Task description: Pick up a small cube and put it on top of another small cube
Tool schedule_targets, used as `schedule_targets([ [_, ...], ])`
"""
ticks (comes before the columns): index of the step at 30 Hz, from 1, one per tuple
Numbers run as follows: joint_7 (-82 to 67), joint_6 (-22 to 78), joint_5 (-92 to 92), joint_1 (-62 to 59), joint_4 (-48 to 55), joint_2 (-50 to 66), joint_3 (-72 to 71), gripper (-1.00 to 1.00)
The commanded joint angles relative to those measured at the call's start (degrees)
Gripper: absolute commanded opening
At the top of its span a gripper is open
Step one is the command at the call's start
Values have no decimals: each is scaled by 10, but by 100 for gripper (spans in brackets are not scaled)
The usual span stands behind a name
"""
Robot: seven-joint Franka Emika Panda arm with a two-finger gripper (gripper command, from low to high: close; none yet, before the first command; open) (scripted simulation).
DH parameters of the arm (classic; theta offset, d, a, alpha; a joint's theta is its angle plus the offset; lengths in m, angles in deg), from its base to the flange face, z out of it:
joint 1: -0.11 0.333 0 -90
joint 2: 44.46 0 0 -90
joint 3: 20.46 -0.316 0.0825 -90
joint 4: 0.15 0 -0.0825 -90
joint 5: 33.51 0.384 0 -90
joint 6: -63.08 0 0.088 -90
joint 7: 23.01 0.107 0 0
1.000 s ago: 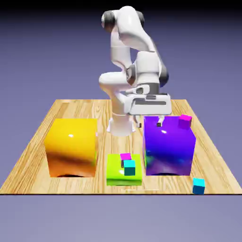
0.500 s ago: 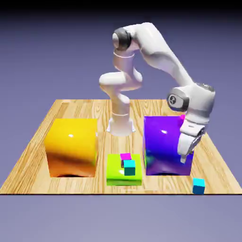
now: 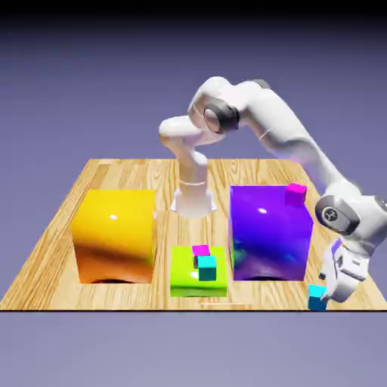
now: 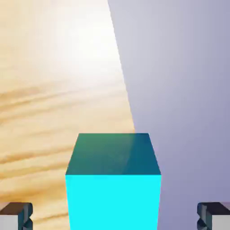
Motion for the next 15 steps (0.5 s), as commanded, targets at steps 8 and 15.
schedule_targets([
  [8,51,66,95,-52,-66,-136,14,-100],
  [15,161,61,213,-143,-211,-282,68,-100],
])
